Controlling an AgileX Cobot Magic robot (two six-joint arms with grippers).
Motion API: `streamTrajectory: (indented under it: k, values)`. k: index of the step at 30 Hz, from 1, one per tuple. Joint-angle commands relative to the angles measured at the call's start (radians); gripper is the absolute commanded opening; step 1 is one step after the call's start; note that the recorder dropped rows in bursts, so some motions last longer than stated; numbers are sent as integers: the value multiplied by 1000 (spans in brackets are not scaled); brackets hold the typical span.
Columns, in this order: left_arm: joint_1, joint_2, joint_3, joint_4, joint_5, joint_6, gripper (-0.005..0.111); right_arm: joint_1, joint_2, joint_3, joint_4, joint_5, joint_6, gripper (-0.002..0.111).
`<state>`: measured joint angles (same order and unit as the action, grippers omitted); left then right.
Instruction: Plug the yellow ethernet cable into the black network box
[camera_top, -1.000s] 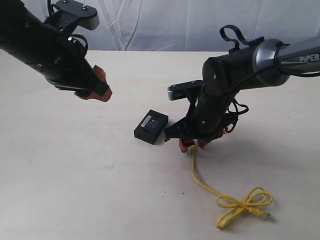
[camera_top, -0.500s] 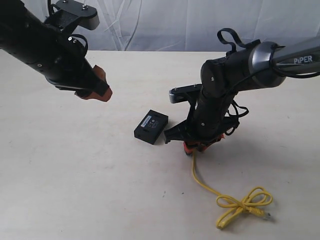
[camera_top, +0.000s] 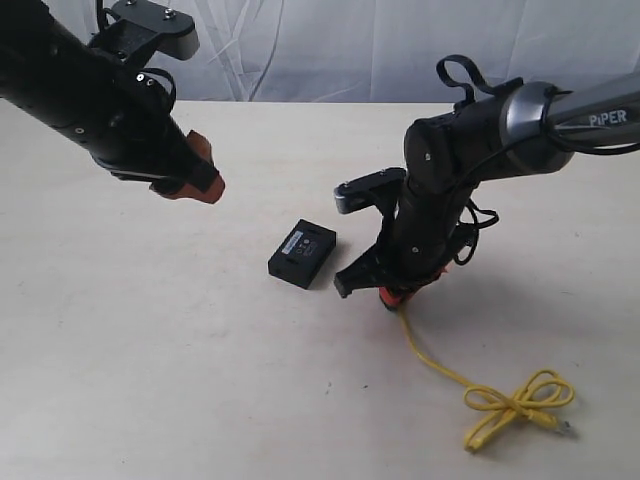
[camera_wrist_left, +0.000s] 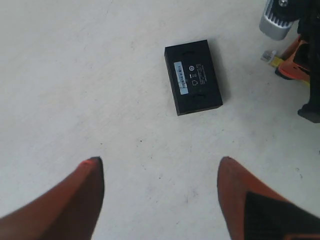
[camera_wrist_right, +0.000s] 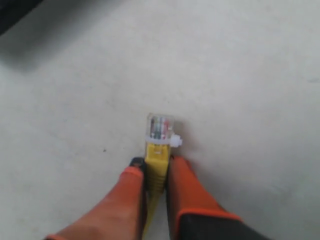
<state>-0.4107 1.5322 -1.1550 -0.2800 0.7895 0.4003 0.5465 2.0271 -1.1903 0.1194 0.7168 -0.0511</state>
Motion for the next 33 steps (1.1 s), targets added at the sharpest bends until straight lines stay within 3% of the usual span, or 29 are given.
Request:
streamTrajectory:
  k: [1,12,20,22,27,33]
  values:
    - [4,-8,4,1,-6,2,62,-42,-53,9,25,53,-268,-1]
    - [4,11,55,-47,-89,2,62,-138,-161,9,110,197,-974,-1]
    - [1,111,55,-49,-197,15,60,-138,-148,7,181,107,-996,-1]
    - [1,144,55,-49,-208,66,51,-138,-135,7,208,66,-996,-1]
    - [1,219,55,-49,-268,167,0,-138,-86,7,211,10,-1094,-1]
    - [0,328,-19,-77,-268,229,0,-138,-28,-47,282,0,-1124,-1]
